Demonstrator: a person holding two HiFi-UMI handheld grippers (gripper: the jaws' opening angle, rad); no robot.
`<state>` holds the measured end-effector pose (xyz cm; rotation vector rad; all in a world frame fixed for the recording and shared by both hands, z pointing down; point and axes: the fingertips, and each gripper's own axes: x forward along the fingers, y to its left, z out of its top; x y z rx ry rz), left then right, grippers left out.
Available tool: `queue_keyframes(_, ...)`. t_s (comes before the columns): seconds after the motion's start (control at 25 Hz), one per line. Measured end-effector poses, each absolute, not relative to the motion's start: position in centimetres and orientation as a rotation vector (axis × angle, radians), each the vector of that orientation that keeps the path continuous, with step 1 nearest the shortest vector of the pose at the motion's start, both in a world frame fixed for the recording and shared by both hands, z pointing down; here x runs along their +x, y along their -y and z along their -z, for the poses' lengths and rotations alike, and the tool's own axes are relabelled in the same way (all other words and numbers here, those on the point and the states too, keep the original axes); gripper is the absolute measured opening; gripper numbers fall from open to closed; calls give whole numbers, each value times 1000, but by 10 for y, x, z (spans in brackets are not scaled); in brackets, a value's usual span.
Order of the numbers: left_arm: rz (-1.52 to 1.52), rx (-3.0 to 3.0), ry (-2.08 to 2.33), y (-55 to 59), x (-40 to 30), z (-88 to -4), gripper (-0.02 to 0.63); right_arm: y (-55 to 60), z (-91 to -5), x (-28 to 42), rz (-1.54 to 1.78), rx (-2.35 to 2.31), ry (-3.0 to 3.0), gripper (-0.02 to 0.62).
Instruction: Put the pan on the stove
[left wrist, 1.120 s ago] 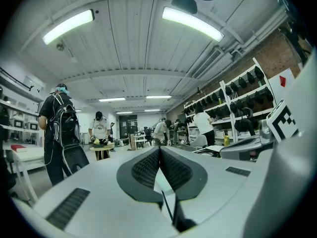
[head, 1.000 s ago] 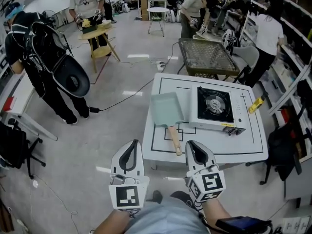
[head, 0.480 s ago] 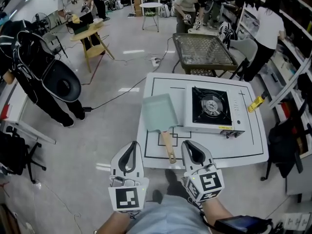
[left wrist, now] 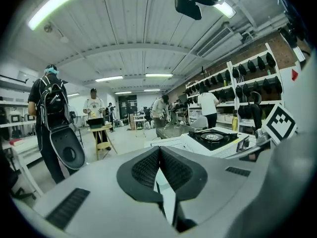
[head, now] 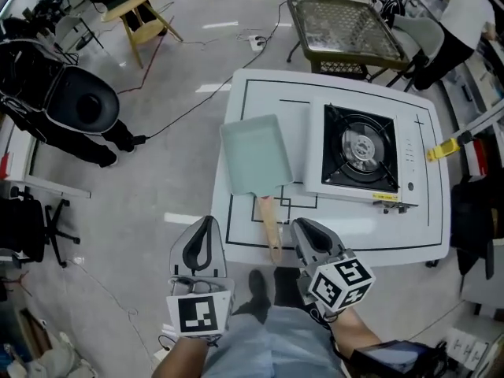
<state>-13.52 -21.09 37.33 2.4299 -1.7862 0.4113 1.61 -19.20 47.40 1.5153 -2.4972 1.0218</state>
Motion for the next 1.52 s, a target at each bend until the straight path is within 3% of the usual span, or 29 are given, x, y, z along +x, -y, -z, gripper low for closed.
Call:
queue_keyframes(0.24, -483, 2380, 1752, 244, -127, -416, 18, 203, -532, 22, -1225, 1429, 2410, 52)
queue_keyframes(0.48, -451, 2369, 1739, 261, -120, -426, 18, 212, -532, 8, -1429, 1218, 2472, 59)
queue_keyframes(0.56, -452, 2356, 1740, 266, -120, -429, 18, 214, -532, -1, -1472, 1131, 2484, 177)
queue_keyframes(0.68, -453, 2319, 1749, 270, -126, -435, 18, 216, -536, -13, -1509, 1042, 2470, 212)
queue_keyframes(1.52, -474, 2168, 1860, 292, -192, -454, 18, 242, -563, -67, -1725, 853, 2326, 219)
